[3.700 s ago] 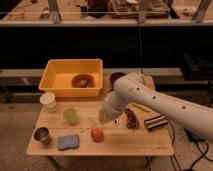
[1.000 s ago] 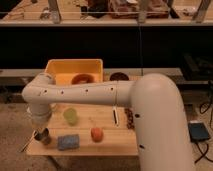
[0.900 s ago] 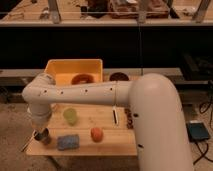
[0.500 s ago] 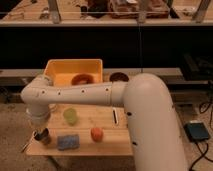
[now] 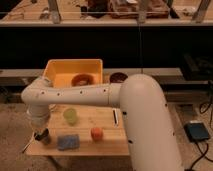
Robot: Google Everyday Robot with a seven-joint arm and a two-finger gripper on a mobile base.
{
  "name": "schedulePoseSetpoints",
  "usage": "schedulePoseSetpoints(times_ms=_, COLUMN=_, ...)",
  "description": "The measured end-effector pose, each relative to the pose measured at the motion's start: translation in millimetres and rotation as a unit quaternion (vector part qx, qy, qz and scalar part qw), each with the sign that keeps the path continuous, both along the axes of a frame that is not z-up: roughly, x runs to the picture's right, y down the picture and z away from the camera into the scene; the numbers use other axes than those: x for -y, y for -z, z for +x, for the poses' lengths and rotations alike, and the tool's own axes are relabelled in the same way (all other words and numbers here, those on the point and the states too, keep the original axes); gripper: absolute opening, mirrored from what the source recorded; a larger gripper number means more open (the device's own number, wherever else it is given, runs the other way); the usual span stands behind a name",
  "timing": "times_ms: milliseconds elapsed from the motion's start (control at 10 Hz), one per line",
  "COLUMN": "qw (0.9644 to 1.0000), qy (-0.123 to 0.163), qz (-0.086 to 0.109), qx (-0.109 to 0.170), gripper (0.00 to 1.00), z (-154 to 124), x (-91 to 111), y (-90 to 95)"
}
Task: Place fork in metal cup
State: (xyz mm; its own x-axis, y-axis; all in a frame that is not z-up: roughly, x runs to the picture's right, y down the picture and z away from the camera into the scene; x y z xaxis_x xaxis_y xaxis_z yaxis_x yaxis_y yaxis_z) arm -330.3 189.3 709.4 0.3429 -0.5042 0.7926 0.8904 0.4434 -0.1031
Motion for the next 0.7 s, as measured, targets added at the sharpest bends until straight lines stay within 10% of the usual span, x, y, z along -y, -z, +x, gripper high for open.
schedulePoseSetpoints(times_ms=700, qw=0.9999, qy=0.001, qz=-0.008, qx=-0.007, gripper=0.20, z=1.1, x=0.9, y=-14.0)
